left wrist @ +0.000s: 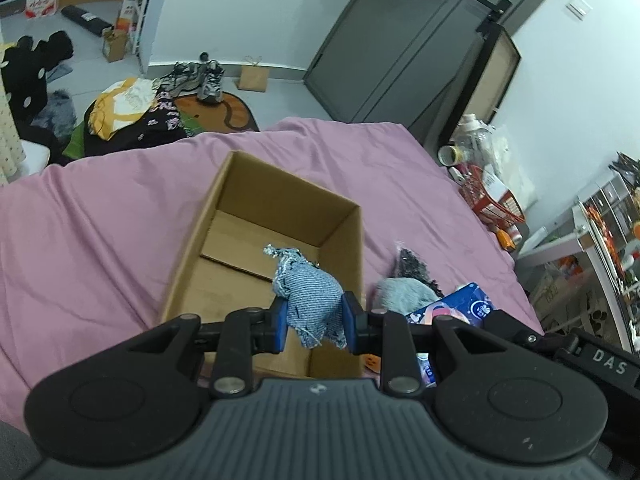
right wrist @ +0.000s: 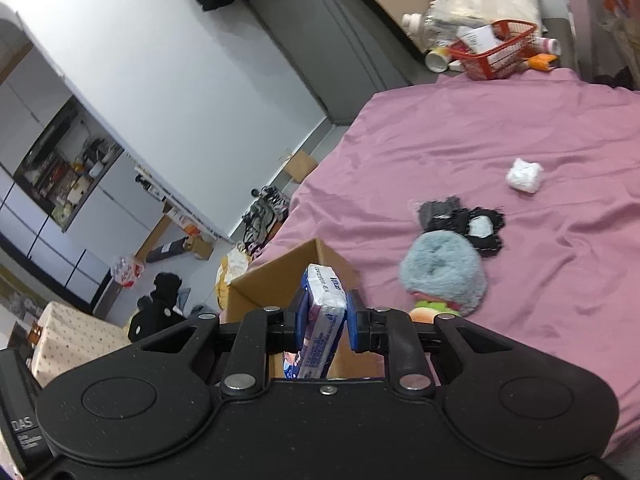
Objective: Organize soft objects
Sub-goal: 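Carry the denim plush into the box with the left tool while the right tool drops the tissue pack in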
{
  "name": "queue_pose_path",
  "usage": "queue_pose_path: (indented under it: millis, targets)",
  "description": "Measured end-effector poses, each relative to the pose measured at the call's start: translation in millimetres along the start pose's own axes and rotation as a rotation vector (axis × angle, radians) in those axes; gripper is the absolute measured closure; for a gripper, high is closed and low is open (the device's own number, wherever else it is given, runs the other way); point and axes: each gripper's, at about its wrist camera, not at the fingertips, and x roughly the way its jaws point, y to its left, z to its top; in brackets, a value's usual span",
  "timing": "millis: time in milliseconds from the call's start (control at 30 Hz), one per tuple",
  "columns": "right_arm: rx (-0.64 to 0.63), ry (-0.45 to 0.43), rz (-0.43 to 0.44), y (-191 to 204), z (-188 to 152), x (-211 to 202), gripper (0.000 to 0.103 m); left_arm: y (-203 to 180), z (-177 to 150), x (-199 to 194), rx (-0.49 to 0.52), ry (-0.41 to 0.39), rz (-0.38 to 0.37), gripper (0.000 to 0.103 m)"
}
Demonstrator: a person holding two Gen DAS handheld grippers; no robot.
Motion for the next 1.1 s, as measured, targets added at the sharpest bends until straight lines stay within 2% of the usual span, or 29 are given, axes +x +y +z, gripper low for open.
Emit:
queue_pose_path:
  millis: [467,667,867,933,1000,1100]
  targets:
    - [-0.081,0.082,-0.026,29.1,-19.7,49.5,0.083,43.0,2.9,41.8,-0.072,0.081,0.035,0.077]
    - [-0.088,0.105,-0.039,31.4,-22.0,62.7,0.083,42.5,4.5,44.0,-0.06,0.068,0.035,0.076]
    - [-0.05,0.136,-0.009,32.0,-25.0,72.7,0.083,47.3,10.5,35.1,-0.106,0.01,0.024,0.07]
    - [-0.032,0.148,0.017,31.6,-26.9,77.1,0.083,48.3,12.5,31.5,-0.116,-0.005,0.034,0.062]
    - [0.01,0.175,0.059,29.7,-29.4,81.6,0.078,50.3,14.0,28.1,-0.131,-0.018,0.05,0.057]
    - [0.035,0.205,0.064,26.0,-31.2,82.6,0.076,53.1,15.3,21.9,-0.151,-0.052,0.068,0.05]
